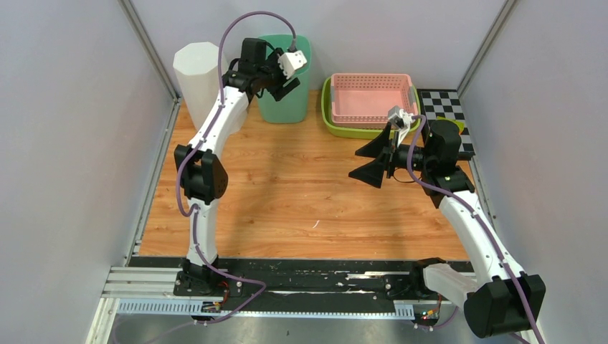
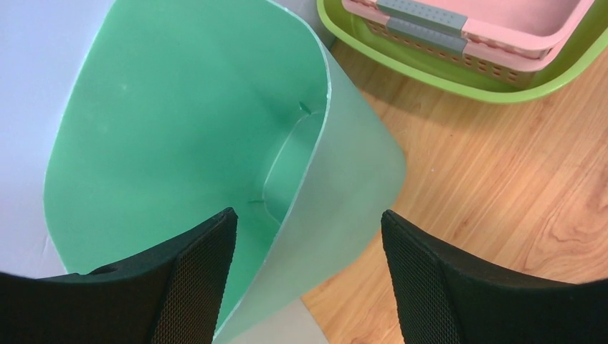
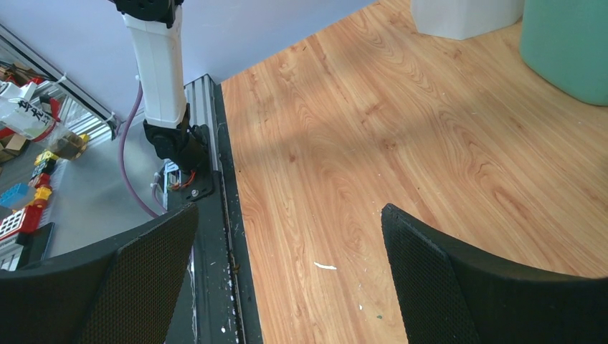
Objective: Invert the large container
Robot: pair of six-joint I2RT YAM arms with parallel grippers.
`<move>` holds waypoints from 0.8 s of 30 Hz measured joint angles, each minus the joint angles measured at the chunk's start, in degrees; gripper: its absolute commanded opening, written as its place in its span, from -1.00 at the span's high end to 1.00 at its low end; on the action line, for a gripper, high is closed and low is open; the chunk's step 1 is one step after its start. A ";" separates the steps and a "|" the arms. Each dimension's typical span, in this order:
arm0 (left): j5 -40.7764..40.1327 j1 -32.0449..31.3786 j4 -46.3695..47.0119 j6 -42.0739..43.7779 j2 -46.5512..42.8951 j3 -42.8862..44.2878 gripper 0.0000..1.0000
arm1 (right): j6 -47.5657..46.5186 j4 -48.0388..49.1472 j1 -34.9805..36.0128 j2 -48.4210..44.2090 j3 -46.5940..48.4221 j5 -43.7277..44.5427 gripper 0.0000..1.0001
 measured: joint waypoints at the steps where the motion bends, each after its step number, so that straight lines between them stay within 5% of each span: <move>1: -0.07 0.00 -0.11 0.11 0.13 0.00 -0.46 | -0.02 0.00 0.00 0.00 0.00 0.00 -1.00; 24: 2.93 0.00 -4.50 3.32 -3.69 -5.20 0.48 | 0.02 -0.07 0.00 -0.04 0.00 -0.02 -1.00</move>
